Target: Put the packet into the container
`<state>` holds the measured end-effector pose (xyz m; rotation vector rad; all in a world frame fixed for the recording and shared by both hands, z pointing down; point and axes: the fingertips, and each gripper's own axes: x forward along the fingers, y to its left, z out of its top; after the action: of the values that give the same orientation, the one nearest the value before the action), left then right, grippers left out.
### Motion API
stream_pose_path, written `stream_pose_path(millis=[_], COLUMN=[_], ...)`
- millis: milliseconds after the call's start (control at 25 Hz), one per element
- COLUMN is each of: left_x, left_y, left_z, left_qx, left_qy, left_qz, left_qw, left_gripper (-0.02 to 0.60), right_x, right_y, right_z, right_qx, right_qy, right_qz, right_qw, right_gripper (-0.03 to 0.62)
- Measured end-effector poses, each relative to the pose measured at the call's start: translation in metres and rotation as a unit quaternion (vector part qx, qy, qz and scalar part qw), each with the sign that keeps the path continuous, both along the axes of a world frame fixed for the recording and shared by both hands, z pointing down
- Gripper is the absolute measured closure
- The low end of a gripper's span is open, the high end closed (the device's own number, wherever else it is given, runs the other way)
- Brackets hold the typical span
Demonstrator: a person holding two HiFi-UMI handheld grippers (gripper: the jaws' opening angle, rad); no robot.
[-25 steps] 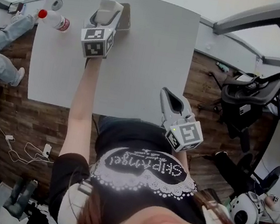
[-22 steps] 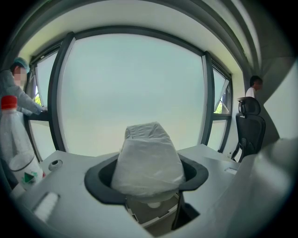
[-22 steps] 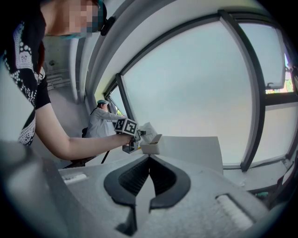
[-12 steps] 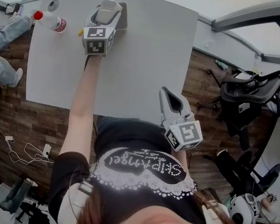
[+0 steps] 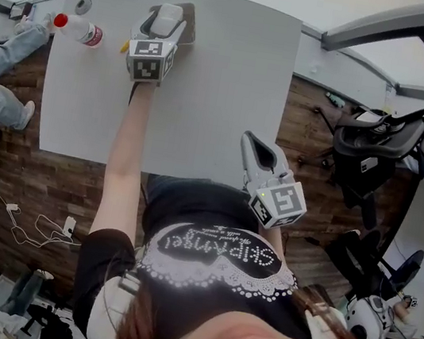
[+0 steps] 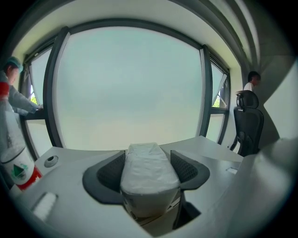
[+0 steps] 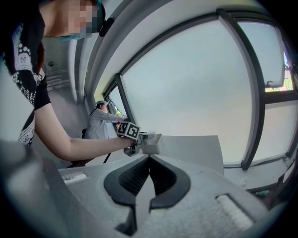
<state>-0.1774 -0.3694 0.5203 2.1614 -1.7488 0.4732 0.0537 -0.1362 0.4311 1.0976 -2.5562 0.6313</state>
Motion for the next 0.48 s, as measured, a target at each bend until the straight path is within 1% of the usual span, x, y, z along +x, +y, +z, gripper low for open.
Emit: stream_pose_path(millis=[160,320,480], left_x=[0.001,0.001,-0.001], left_y=[0.001,0.001,0.002], left_z=[-0.001,-0.011,-0.021], left_qx=[-0.003,0.008,0.016], left_qy=[0.0,0.005,0.001], left_qz=[0.005,0.005,0.004], left_qw=[1.0,0.9999,0.9999], left_gripper=[0.267,0.267,0.268], right_x=[-0.001,0.0,-0.002], right_y=[0.001,0.001,0.002], right_z=[0.0,-0.002,-0.004], right_qx=[0.0,0.001,0.005], right_qy=[-0.002,0.0,-0.004], right_qz=[-0.001,-0.001,-0.002], right_qw=[1.0,1.0,1.0], right_gripper=[0.599,0.599,0.599])
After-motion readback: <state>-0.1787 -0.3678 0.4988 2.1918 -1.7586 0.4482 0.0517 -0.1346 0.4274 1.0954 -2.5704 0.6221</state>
